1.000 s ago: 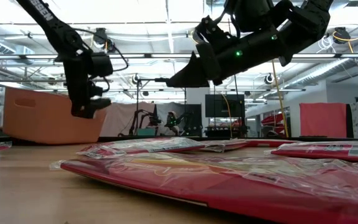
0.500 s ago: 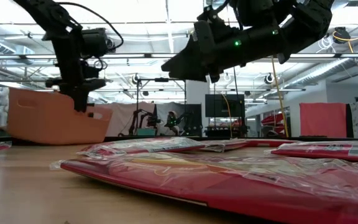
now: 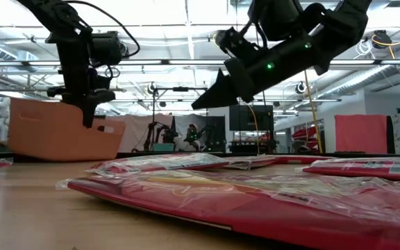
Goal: Sort popcorn bags into baskets
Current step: Put the red popcorn bag into the orange bin
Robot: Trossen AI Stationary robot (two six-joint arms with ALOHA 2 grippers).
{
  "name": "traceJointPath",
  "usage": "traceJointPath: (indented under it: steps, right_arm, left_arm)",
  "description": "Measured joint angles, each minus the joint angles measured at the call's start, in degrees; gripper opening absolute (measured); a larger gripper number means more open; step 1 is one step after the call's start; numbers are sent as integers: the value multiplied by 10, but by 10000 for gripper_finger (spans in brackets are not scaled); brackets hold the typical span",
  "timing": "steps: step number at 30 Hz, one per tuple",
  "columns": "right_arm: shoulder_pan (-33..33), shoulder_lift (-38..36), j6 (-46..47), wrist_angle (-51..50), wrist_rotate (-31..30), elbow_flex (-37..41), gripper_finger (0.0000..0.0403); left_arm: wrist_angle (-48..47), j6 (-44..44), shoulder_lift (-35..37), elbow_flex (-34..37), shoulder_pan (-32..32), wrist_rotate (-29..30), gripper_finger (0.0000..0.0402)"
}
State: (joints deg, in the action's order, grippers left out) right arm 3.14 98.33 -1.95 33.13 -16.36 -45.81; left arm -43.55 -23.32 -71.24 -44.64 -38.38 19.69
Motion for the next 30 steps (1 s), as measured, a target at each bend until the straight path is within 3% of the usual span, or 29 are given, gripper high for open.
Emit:
traceJointPath:
  steps: [14, 20, 25, 30]
  right_arm:
    - [19, -1, 13, -19, 0, 0, 233]
    - [19, -1, 1, -22, 1, 0, 233]
    - [18, -1, -31, -21, 1, 0, 233]
    - [16, -1, -71, -11, 1, 0, 233]
  left_arm:
    - [-31, 0, 0, 2, -15, 22, 102]
    - [-29, -16, 0, 36, -17, 18, 102]
    - [-15, -30, 0, 47, -16, -28, 102]
    - [67, -28, 0, 47, -16, -71, 102]
